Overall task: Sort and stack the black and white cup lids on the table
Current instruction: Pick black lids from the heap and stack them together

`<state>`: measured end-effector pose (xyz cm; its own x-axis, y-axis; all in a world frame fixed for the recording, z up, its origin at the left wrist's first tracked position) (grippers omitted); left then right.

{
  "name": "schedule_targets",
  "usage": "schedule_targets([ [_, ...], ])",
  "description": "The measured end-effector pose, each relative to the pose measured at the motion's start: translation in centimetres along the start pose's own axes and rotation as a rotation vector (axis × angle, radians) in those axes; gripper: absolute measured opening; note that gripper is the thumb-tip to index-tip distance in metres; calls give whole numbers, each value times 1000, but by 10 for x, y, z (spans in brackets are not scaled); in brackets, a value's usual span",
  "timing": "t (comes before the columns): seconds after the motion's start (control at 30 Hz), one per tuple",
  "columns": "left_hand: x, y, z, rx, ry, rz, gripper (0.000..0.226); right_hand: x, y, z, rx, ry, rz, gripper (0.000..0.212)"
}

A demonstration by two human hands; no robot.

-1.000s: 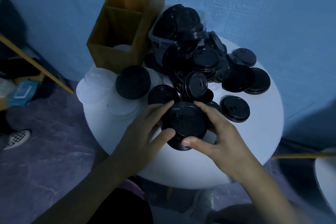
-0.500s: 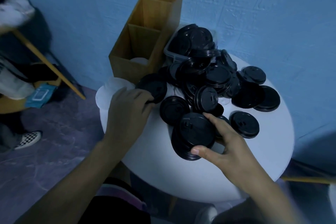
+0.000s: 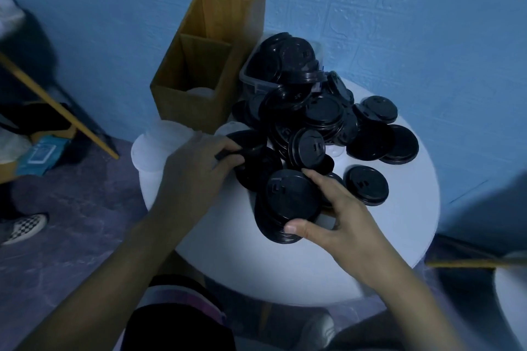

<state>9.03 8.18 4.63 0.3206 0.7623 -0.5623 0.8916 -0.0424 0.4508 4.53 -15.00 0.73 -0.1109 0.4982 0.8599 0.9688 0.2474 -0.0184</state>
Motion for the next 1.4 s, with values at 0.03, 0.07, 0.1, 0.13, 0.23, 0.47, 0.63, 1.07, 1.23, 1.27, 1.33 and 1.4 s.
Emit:
schedule_targets([
  [0.03,-2,-1,-6,-52,-40,-23,29,0,-1,0,0,-2,2,98],
  [0.07,-4,-2,-12,-99,-94,-48,20,1,-1,0,-1,-3,3,98],
  [0.1,-6,-3,-16,-126,-174,-83,12,1,-1,0,-4,-7,5,98],
  [0.13,-8,-4,-17,-132,-275,-126,10,1,-2,-1,-8,-13,7,98],
  [0.23,-15,-6,-13,-117,-615,-258,19,2,-2,-2,-9,-34,14,100],
  [0.47,-33,-12,13,1,-991,-405,20,13,-1,-14,-54,-14,-21,104],
  [0.63,-56,-15,16,43,-894,-290,13,41,0,-36,-299,155,-114,86],
  [1.07,-62,-40,28,228,-550,-70,53,46,7,-48,-239,241,-73,71],
  [1.23,-36,-66,50,261,-456,-141,77,42,2,-37,4,-130,-59,83],
  [1.27,-33,-68,53,269,-476,-156,78,42,2,-30,47,-190,-54,83],
  [1.33,-30,-69,57,293,-544,-190,78,42,4,-22,75,-255,-39,85],
  [1.4,-29,-70,61,323,-599,-208,78,43,6,-22,79,-266,-28,87],
])
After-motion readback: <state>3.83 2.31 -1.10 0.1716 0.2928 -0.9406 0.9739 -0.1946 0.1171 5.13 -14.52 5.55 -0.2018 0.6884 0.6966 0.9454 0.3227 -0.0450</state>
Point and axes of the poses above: each hand's wrist, its own y-axis towards the middle knuckle, its own z-axis out of the palm, x = y × z, the point moved 8 cm from there along y, towards the middle knuckle, and after that the axes turned 3 degrees about y, right-handed, at the moved point
